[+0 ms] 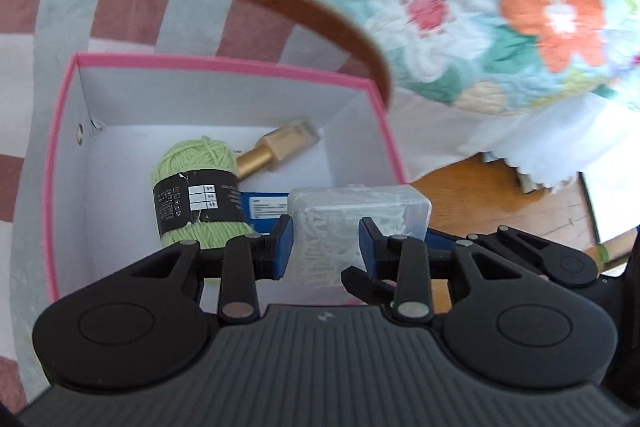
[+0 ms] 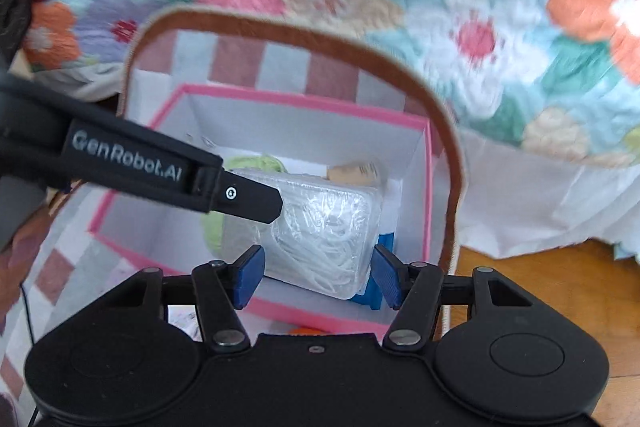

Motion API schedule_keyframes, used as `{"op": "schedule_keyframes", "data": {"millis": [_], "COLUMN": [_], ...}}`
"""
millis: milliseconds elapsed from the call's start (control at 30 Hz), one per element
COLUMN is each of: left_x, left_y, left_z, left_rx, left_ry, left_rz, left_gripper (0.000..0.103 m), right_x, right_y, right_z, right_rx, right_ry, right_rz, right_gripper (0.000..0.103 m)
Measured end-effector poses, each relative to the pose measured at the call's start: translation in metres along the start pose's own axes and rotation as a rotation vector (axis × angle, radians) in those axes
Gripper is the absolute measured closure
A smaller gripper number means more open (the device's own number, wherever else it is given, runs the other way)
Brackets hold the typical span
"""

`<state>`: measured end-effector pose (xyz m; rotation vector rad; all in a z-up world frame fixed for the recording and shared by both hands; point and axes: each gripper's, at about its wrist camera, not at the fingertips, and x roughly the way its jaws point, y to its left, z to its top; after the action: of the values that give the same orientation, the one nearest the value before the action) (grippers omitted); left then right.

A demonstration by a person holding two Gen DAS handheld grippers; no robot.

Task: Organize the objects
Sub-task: 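Lift and carry the clear box with the left gripper into the pink box, then open the left gripper to release the clear box in the pink box, then withdraw the left tool and move toward the purple plush toy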

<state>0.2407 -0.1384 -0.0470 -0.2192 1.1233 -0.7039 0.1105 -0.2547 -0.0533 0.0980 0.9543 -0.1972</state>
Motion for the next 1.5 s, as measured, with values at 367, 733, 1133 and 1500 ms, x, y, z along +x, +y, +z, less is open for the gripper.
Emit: {"op": "schedule_keyframes", "data": {"millis": [367, 733, 1133, 1500], "left_x": [0.058, 0.030, -0.100, -0.174], "left_y": [0.022, 0.005, -0.044, -0.020], "left_z": [0.001, -0.005, -0.026, -0.087], "left_rx": [-0.033, -0.011, 0.204, 0.164], "left_ry": [0.056, -0.031, -0.037, -0.027], "left_rz": [0.053, 0.119, 0.168, 0.166], "left_gripper": [0.070, 0.069, 0.062, 0.048], "right_x": [0.074, 0.064, -0.060, -0.121], "right_y": [-0.011, 0.005, 0.001, 0.046], "right_z": [0.001, -0.006, -0.010, -0.035], "right_rx": [0.010, -0.047, 0.056, -0.039], "right_ry": [0.131, 0.061, 0.016, 0.026], "right_rz": [-0.021, -0.092, 0.111, 0.284], "right_gripper": [0.040, 0.036, 0.032, 0.029]}}
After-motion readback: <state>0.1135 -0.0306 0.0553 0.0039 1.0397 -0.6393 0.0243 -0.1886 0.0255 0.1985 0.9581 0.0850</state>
